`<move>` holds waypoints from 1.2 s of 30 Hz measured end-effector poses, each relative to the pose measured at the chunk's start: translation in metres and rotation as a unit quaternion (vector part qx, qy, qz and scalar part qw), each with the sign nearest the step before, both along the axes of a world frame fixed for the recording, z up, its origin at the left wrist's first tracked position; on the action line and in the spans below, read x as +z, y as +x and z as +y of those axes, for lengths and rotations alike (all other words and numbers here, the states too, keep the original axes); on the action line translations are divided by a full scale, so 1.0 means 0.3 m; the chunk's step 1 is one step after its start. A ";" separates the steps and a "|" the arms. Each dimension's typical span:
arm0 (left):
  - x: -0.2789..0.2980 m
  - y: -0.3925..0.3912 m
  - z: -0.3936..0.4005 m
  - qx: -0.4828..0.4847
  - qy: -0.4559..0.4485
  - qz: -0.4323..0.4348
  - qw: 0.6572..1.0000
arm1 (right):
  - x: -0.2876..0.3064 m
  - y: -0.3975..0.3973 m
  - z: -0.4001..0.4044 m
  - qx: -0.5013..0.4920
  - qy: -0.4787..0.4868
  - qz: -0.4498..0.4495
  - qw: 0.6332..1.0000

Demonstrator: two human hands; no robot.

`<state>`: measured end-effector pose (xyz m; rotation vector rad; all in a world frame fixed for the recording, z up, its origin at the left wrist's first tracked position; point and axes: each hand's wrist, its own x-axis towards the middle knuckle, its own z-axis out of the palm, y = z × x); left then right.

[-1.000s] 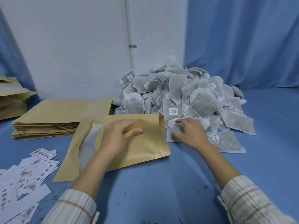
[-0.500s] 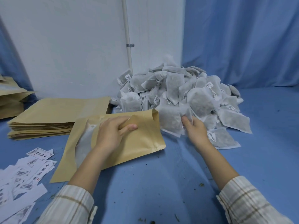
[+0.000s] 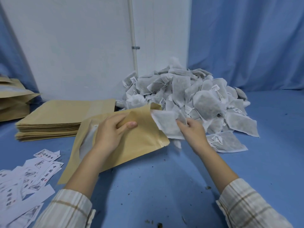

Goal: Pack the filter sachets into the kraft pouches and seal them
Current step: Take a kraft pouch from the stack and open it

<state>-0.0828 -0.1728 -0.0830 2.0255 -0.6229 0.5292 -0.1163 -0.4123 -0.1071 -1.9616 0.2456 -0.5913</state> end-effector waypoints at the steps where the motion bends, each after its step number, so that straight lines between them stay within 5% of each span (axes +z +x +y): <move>1: -0.001 -0.005 -0.003 -0.016 0.003 -0.002 1.000 | 0.008 0.005 0.020 -0.023 -0.028 -0.010 0.999; 6: -0.009 -0.016 -0.023 -0.022 0.046 -0.059 0.997 | 0.038 0.019 0.116 -0.124 -0.146 -0.009 0.981; 9: -0.014 -0.019 -0.028 -0.026 0.058 -0.065 0.996 | 0.033 0.024 0.153 -0.077 -0.162 -0.013 0.984; 13: -0.017 -0.014 0.001 -0.002 0.035 -0.047 0.998 | 0.052 0.006 0.075 0.008 0.106 -0.043 0.993; 17: -0.011 -0.010 0.018 0.024 0.047 -0.043 0.998 | 0.072 -0.010 -0.023 0.026 0.359 -0.074 0.930; 22: -0.003 -0.021 -0.010 0.020 0.042 -0.033 0.998 | 0.072 -0.031 0.059 0.224 0.222 -0.002 0.949; 26: 0.021 -0.060 -0.047 -0.012 0.069 -0.062 0.996 | 0.088 -0.023 0.136 0.231 0.033 0.080 0.969; 30: 0.045 -0.094 -0.058 -0.023 0.137 -0.108 0.984 | 0.125 -0.025 0.184 0.229 0.007 0.137 0.964; 32: 0.057 -0.103 -0.050 -0.026 0.169 -0.123 0.978 | 0.141 -0.021 0.212 0.218 0.156 0.157 0.951; 36: 0.089 -0.118 0.011 -0.014 0.179 -0.130 0.975 | 0.181 -0.030 0.300 0.228 0.126 0.179 0.949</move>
